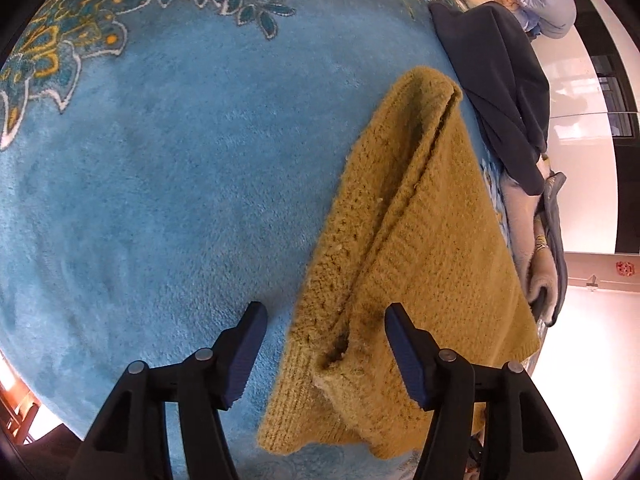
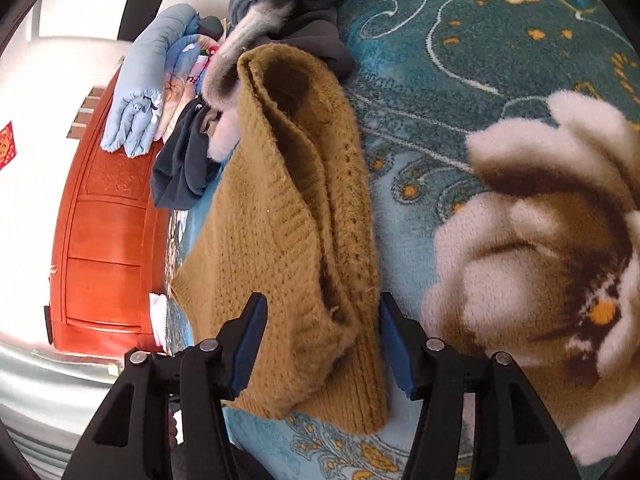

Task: Fold clothes

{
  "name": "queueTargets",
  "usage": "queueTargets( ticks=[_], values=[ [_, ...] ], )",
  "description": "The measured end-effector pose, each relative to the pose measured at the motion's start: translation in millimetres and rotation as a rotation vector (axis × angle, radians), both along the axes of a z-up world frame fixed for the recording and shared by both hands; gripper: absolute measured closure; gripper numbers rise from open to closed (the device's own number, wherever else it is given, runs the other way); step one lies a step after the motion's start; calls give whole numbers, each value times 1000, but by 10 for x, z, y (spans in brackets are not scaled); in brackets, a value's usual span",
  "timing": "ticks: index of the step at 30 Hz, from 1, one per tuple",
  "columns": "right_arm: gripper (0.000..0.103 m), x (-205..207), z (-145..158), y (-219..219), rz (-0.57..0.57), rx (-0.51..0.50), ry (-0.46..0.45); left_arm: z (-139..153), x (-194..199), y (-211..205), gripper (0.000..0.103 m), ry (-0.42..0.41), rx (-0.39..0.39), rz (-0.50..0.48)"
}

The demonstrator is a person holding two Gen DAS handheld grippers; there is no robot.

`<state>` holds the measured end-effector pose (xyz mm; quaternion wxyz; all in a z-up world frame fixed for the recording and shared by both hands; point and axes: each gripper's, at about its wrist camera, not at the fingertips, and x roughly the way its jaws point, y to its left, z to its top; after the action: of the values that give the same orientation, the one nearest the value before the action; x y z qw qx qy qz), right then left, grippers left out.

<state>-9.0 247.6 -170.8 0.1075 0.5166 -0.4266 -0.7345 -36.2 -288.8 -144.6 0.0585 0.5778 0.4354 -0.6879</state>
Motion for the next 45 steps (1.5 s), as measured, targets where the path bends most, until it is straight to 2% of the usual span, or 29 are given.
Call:
queueTargets(
  ticks=[2,4,6,7,8,11,16,19,22,25,26,29,32,34,36,38,41,42,45],
  values=[
    [69,-12,-19,-4,0,-2,-22,4,18,-20,39,2,14,12],
    [72,-24,-37,-7,-1,-6,-44,21,1,8,42,-12,-11,-4],
    [76,-37,-41,4,-7,-19,-59,35,-21,45,54,-26,-33,-24],
    [80,-47,-32,-1,-1,-8,-64,40,-36,68,69,-31,-41,-37],
    [82,-56,-19,-5,9,6,-67,59,-40,78,75,-27,-49,-36],
    [85,-56,28,-4,10,18,-79,135,-50,94,82,-12,-75,-35],
    [86,63,324,-38,72,16,-41,385,-65,66,85,45,-110,-64],
    [86,280,480,-71,123,-12,-27,441,-74,73,85,38,-140,-88],
    [86,454,294,-112,151,1,-93,329,-37,149,85,-3,-154,-91],
    [86,541,-4,-59,94,-22,-171,291,-31,134,84,-7,-134,-66],
    [86,551,-51,-41,81,-36,-181,303,-14,121,81,-3,-126,-56],
    [86,507,-36,-48,98,-27,-171,394,20,48,79,-2,-98,-19],
    [86,481,-29,-108,117,-6,-168,602,90,15,78,-17,-180,-7],
    [86,468,-33,-126,119,-4,-167,765,208,-13,78,31,-189,-42],
    [86,467,-44,-128,118,-5,-168,944,238,200,78,116,-168,-98],
    [86,469,-48,-127,115,-5,-172,1022,237,560,78,168,-154,-195],
    [86,461,-27,-143,116,6,-172,946,261,1210,78,171,-158,-383],
    [86,459,-15,-147,118,8,-171,884,150,1524,78,160,-174,-437],
    [86,471,18,-143,114,5,-164,606,122,1975,78,60,-224,-551]
  ],
)
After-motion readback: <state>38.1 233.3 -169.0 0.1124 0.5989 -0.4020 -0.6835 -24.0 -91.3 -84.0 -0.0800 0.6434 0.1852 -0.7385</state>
